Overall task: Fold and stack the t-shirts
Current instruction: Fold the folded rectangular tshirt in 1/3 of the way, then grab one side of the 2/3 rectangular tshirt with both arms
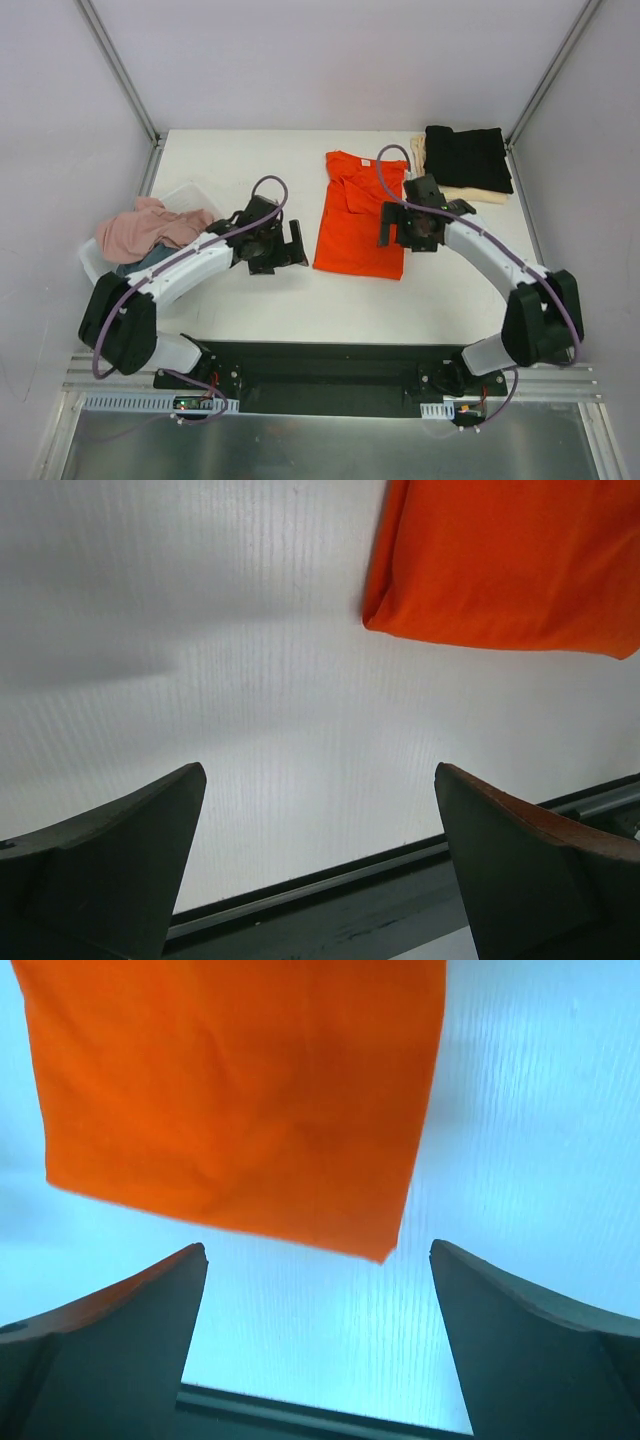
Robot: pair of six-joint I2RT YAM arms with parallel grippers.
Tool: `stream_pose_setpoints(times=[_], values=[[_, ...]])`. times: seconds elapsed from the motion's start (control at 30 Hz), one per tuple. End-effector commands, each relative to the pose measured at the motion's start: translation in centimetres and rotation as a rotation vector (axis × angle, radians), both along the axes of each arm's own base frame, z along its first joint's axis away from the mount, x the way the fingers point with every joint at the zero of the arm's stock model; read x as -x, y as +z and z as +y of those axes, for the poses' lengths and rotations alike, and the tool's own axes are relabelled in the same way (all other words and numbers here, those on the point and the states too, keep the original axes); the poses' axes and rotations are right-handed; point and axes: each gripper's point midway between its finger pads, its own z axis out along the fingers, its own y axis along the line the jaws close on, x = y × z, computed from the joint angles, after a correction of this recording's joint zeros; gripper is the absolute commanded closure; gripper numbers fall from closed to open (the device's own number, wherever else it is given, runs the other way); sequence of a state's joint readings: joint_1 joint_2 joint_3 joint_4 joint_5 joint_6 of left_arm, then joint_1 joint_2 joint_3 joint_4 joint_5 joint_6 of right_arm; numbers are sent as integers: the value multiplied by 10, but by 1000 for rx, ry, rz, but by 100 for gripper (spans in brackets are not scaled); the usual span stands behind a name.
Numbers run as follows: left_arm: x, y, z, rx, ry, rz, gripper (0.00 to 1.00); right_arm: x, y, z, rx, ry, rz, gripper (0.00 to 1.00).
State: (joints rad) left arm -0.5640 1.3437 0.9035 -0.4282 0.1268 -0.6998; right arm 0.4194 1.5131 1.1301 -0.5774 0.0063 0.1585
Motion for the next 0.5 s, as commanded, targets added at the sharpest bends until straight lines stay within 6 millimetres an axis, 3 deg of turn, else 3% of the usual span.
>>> stream_pose_setpoints(times=[0.0,0.13,0.23,0.27,0.47], values=[[-26,3,-32,74,-27,-3,1,38,-9,-9,-80,-37,49,2],[-38,-11,-52,111,-53,30,10,65,-28,-25,-133,-99,127,2],[-46,-27,-61,112,-60,72,24,73,-41,-28,-203,-132,190,2],[-47,-35,-65,112,-70,95,31,72,-43,-27,-220,-135,195,1],[-48,-54,-75,100,-84,138,40,60,-54,-20,-282,-141,233,10]])
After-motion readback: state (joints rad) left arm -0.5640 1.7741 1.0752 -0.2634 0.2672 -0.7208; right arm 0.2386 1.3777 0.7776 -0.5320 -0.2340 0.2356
